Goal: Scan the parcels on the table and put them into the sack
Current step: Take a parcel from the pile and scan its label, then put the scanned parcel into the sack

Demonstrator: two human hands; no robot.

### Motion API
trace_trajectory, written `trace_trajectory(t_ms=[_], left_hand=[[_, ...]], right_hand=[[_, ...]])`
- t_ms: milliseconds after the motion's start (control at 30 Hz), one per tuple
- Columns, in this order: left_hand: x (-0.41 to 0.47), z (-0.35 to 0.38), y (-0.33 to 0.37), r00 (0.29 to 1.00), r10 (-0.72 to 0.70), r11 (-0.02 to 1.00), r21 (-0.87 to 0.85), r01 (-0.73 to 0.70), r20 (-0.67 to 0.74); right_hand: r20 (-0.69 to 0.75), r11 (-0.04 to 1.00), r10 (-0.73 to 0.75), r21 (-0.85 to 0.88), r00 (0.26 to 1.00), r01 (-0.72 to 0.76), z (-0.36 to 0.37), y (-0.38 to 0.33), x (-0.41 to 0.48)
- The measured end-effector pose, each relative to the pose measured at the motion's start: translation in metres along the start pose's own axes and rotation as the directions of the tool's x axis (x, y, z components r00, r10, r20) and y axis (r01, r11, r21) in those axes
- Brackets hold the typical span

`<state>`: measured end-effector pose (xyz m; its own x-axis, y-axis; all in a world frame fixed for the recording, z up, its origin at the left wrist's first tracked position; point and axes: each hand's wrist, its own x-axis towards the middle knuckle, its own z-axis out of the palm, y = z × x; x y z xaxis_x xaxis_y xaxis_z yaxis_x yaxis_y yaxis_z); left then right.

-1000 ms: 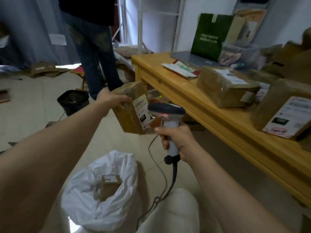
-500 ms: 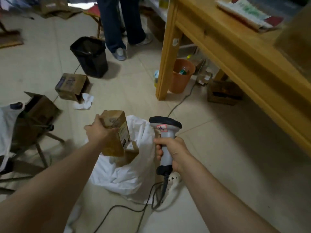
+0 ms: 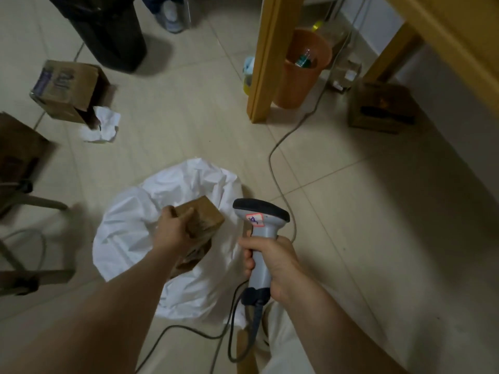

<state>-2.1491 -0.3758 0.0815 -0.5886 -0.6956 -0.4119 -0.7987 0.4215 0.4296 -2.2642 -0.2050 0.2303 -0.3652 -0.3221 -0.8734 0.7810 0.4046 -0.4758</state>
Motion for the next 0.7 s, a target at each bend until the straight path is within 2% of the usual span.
trace_trajectory(t_ms=[100,167,233,333,367,433,467,567,700], left_hand=[[0.007,0.013,0.003,1.000,0.014,1.000,0.015,-0.014,-0.010],[0.018,0.008,0.012,0.997,0.049,0.990,0.138,-0.041,-0.055],[0.029,-0.001,0.023,0.990,0.104,0.937,0.342,-0.065,-0.098],[0.040,0.000,0.033,0.999,-0.007,0.886,0.464,-0.009,0.033],[0.040,0.004,0.033,0.987,-0.062,0.897,0.441,-0.009,0.145],[0.036,0.015,0.029,0.910,-0.140,0.922,0.387,-0.024,0.391],[0.032,0.019,0.028,0.882,-0.150,0.923,0.382,-0.037,0.447],[0.018,0.021,0.039,0.887,-0.120,0.928,0.367,-0.060,0.447],[0.006,0.006,0.085,0.931,0.010,0.971,0.219,-0.097,0.365]], right_hand=[[-0.003,1.000,0.005,0.015,1.000,-0.005,-0.007,-0.002,0.010],[-0.009,1.000,0.007,0.030,1.000,-0.007,-0.010,-0.005,0.016],[0.002,0.999,0.000,0.037,1.000,0.000,-0.012,-0.007,0.018],[0.015,0.999,-0.013,0.036,1.000,0.013,-0.016,-0.009,0.018],[0.018,0.999,-0.019,0.041,1.000,0.018,-0.018,-0.010,0.018],[0.012,0.998,-0.026,0.057,1.000,0.025,-0.024,-0.009,0.016],[0.005,0.998,-0.029,0.063,1.000,0.028,-0.027,-0.009,0.014],[-0.010,0.994,-0.048,0.096,0.999,0.049,-0.036,-0.009,0.002],[-0.047,0.981,-0.090,0.169,0.995,0.096,-0.047,-0.016,-0.027]])
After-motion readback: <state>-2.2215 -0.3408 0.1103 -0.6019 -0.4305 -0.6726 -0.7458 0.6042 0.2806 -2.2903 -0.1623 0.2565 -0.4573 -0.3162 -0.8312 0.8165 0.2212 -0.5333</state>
